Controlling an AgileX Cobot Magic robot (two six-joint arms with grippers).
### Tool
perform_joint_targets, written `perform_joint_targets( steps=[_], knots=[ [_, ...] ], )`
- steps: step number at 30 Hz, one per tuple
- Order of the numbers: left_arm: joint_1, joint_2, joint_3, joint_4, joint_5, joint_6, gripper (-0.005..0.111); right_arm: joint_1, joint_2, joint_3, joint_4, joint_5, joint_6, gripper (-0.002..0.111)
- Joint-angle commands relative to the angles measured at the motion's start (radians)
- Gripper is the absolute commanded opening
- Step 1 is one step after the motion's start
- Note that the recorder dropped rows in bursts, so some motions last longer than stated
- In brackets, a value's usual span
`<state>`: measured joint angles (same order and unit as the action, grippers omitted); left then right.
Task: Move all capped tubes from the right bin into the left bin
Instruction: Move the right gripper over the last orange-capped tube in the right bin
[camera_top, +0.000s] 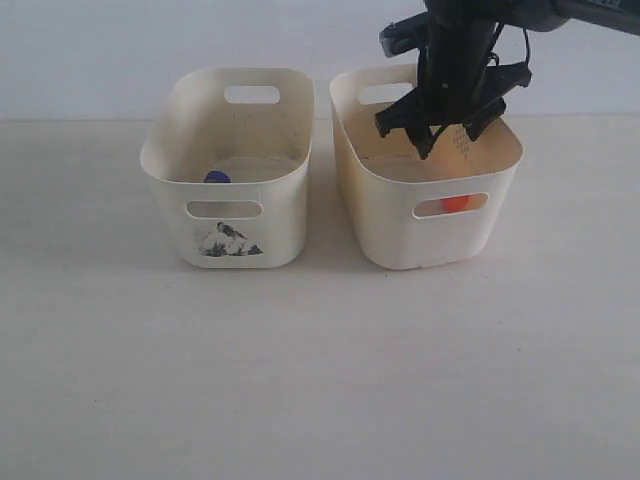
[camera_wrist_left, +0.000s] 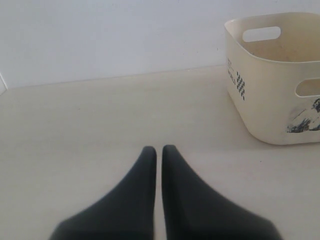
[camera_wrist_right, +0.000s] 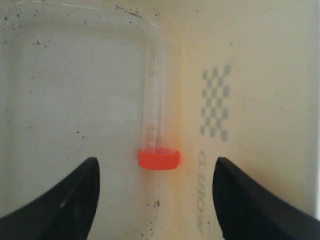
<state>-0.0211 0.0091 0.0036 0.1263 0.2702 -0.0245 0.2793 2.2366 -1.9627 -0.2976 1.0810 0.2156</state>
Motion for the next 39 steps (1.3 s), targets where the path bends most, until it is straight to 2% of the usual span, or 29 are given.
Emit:
perform_joint_targets(
  steps=[1,24,35,39],
  knots=[
    [0.001,-0.002,-0.004,-0.011,-0.009,-0.012,0.004,-0.001,0.017,-0.002,0.0,-0.014,0.033,0.06],
    [0.001,-0.002,-0.004,-0.011,-0.009,-0.012,0.004,-0.001,0.078,-0.002,0.006,-0.039,0.039,0.061],
    [0.001,-0.002,-0.004,-0.011,-0.009,-0.012,0.004,0.003,0.014,-0.002,-0.005,-0.055,0.003,0.061],
    [0.001,-0.002,-0.004,-0.011,-0.009,-0.012,0.004,0.037,-0.013,-0.004,-0.017,-0.068,-0.025,0.061]
  ],
)
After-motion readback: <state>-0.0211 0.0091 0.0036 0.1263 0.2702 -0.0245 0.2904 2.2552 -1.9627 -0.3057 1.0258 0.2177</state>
